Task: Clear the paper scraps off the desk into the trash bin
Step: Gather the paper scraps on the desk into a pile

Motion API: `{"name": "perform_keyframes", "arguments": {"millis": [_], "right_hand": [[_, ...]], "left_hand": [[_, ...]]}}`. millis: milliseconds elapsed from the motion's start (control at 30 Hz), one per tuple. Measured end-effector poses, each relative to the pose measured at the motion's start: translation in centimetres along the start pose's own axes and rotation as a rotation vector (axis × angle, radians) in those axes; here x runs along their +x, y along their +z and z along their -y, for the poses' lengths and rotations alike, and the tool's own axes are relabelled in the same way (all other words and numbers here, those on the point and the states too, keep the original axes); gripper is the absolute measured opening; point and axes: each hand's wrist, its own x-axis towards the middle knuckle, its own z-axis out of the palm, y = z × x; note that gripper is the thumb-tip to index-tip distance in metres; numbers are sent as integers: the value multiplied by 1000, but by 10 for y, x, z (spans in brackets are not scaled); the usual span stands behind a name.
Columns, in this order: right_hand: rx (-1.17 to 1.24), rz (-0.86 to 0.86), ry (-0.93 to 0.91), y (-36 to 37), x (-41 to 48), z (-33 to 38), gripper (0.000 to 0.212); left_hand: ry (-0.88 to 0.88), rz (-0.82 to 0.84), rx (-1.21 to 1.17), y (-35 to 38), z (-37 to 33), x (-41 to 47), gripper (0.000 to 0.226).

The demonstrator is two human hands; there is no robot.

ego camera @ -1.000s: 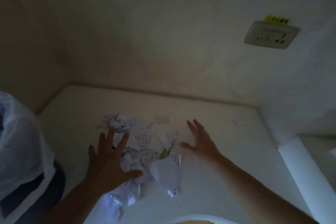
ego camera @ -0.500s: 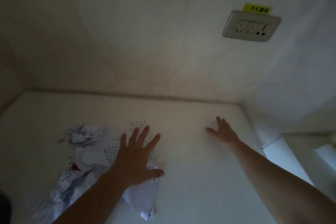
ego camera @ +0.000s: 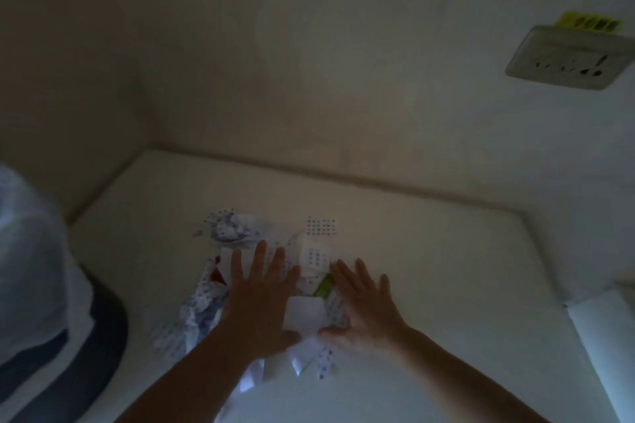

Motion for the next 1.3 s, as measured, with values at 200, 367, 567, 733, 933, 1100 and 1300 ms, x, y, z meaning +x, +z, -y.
{"name": "perform_keyframes", "arguments": {"millis": [200,367,567,733,933,1100,1300], "right_hand": [[167,-132,-125,-4,9,49,106],[571,-208,52,-42,35,51,95],[578,-30,-20,-35,68,118,93],[583,-81,-56,-34,75,134,81],[472,-191,-196,-83,142,152,74],[335,-59,-391,-64,179,208,56],[476,-5,-340,-31,133,218,48]], "left_hand": [[-311,-250,-202,-9,24,-33,99],[-558,-246,-527,10,38,-74,120],[-596,-58,-562,41,47,-67,134],[-582,-36,-513,46,54,-59,133],[-679,-54,-526,39,41,-70,130],[-742,83,-505,43,19,-64,132],[-762,148,-461,47,21,-60,129]]}}
